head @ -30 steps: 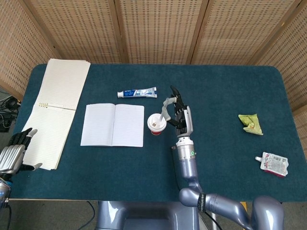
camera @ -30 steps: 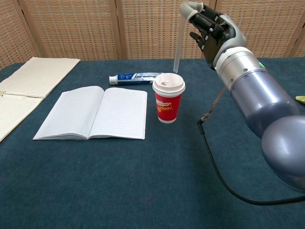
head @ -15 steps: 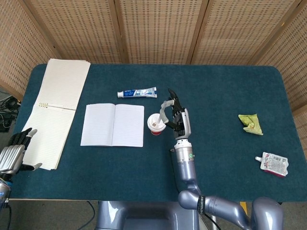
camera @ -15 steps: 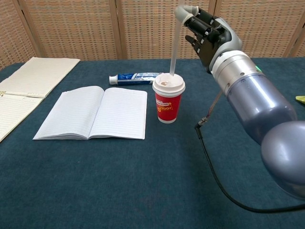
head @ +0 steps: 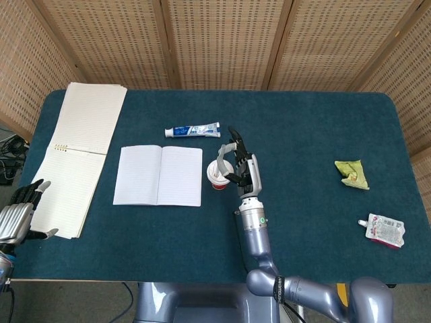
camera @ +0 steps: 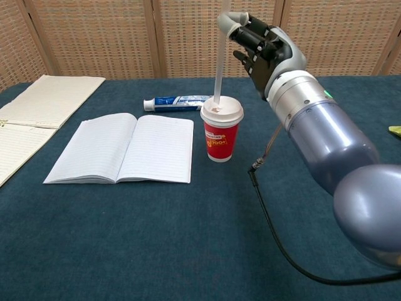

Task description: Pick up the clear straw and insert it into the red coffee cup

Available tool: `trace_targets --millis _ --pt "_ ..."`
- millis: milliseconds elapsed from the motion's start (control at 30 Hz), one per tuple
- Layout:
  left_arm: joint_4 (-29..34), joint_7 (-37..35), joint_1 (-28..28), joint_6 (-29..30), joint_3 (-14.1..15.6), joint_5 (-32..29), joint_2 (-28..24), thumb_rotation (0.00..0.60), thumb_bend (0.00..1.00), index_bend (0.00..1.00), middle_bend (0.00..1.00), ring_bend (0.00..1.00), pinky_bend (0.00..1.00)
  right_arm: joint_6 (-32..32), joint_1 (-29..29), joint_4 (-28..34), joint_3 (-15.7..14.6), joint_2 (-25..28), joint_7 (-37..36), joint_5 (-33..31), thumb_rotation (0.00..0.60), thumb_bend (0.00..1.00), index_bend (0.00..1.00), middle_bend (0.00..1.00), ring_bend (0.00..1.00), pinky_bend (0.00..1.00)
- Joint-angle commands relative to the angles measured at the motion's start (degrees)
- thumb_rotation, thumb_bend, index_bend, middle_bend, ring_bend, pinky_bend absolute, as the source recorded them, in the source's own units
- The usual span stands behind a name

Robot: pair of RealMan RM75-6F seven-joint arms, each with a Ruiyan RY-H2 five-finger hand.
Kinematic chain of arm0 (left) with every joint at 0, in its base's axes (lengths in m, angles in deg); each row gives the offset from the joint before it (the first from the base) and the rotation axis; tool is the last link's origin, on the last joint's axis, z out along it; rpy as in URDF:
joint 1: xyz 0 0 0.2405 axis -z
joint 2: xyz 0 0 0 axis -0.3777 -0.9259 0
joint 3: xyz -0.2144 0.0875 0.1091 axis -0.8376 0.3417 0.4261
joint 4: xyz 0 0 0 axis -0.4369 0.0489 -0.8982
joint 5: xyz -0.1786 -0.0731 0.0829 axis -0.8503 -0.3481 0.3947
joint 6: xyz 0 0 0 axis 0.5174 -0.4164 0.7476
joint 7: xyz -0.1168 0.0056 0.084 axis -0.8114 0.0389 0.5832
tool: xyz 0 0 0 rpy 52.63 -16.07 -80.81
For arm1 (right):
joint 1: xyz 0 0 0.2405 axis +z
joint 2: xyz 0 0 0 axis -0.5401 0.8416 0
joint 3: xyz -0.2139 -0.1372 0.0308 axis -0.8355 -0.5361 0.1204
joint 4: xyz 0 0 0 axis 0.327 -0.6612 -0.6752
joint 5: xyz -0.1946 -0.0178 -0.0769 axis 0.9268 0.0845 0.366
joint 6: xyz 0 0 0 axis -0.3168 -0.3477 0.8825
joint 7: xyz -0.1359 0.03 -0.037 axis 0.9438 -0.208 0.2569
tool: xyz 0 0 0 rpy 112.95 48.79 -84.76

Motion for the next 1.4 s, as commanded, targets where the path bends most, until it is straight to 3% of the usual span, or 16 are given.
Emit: trace_targets --millis 33,1400 --pt "-0.08 -0.18 0.05 -0.14 0.01 -0.01 -0.03 0.600 0.07 0.00 0.00 0.00 0.00 -0.37 0.21 -0.56 0.24 -0.22 -0.14 -0.09 0.600 0.57 0.64 0.18 0.00 0.00" --pt "-0.03 0.23 0.46 -1.15 0.18 -0.53 0.01 0.600 0.07 0.00 0.00 0.00 0.00 -3.61 0.27 -4.44 -0.09 -1.12 -2.30 0.00 0.600 0.57 0.64 0.18 0.00 0.00"
